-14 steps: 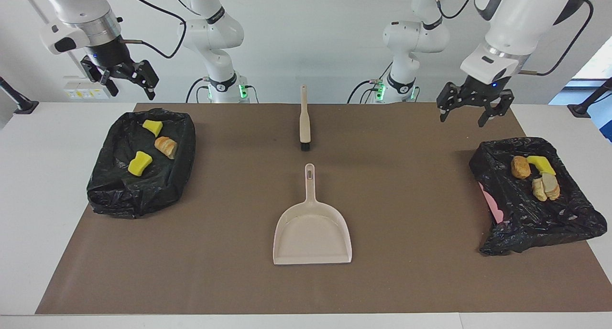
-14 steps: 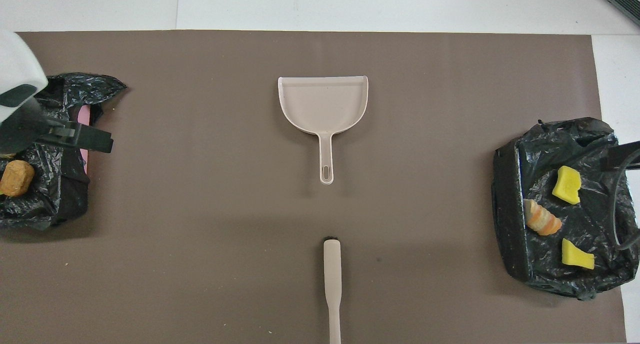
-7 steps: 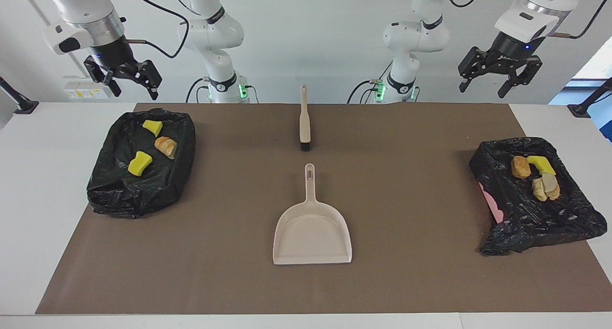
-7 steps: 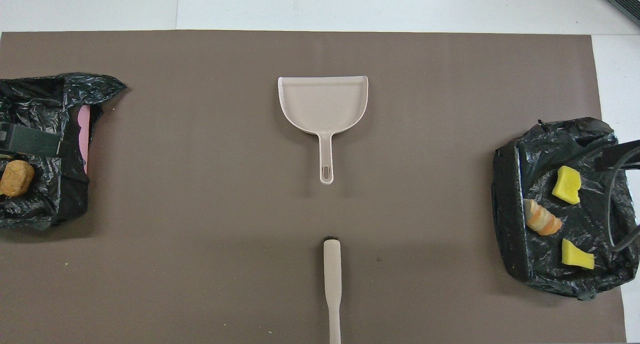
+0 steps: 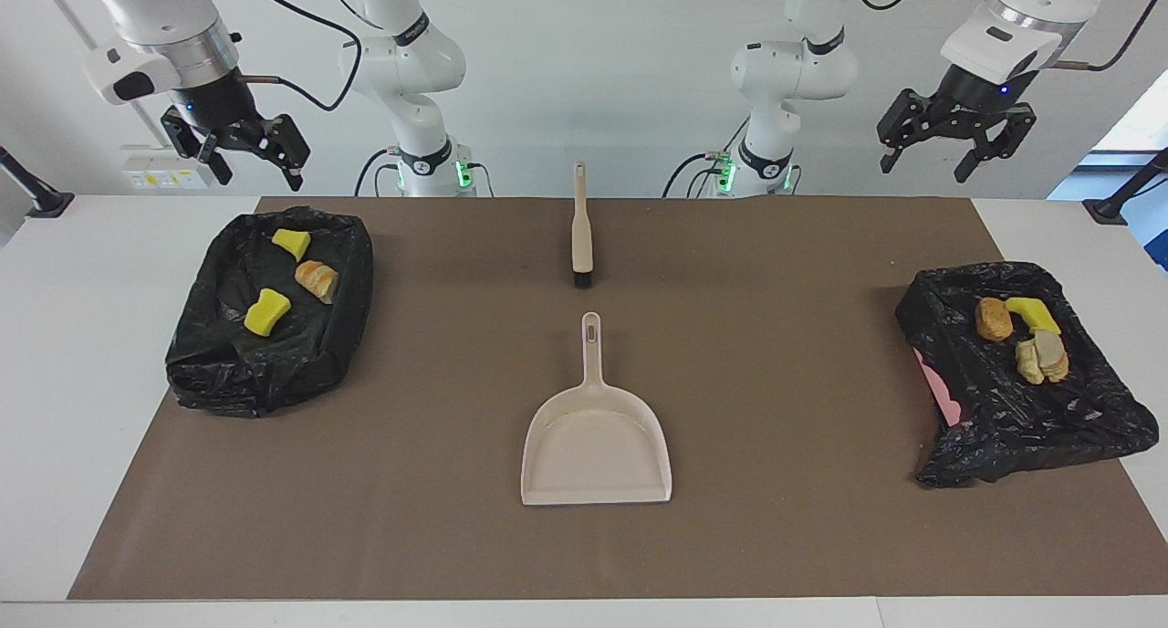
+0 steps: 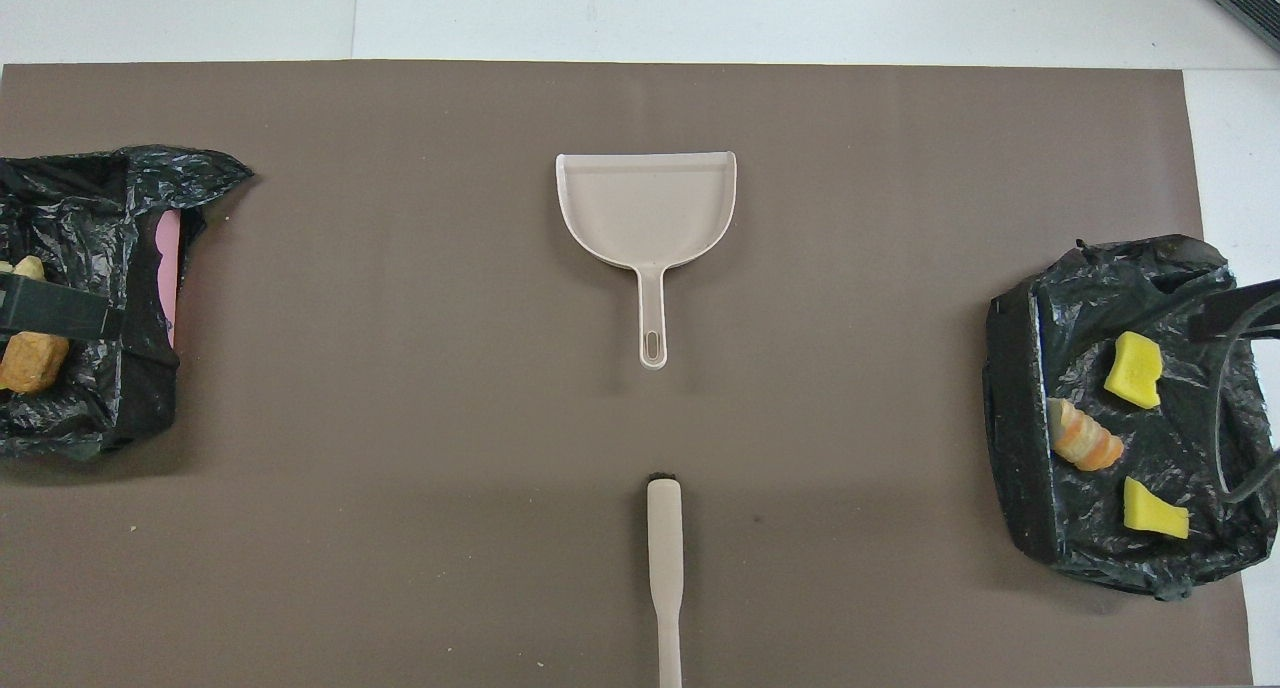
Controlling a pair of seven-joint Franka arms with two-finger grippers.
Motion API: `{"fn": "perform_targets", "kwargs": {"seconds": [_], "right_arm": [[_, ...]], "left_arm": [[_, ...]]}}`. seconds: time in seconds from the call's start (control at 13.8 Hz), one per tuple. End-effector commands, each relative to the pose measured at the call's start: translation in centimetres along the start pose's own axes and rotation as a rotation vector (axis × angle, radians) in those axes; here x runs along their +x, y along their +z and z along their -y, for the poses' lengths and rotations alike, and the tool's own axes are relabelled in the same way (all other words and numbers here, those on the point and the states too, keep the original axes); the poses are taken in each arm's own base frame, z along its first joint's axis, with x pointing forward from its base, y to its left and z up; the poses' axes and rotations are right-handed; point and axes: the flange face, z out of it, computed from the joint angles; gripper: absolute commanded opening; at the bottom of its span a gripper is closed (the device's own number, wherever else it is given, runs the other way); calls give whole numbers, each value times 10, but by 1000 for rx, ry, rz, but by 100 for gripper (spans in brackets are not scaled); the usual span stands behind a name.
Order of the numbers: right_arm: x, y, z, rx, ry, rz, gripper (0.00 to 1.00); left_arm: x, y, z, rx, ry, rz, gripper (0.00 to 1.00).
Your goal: Sweep and dump trash in bin
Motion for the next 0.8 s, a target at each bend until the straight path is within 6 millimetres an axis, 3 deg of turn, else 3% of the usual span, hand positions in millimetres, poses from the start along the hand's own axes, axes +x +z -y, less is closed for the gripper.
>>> {"fn": "perform_targets", "kwargs": {"seconds": [0.0, 0.72], "right_arm": [[-4, -3, -2, 23, -21, 3, 100], [-1, -3, -1, 25, -21, -19, 100]], "left_arm": [[-12, 1, 6, 29, -2, 8, 100], [-9, -2, 12, 34, -15, -13, 100]]}}
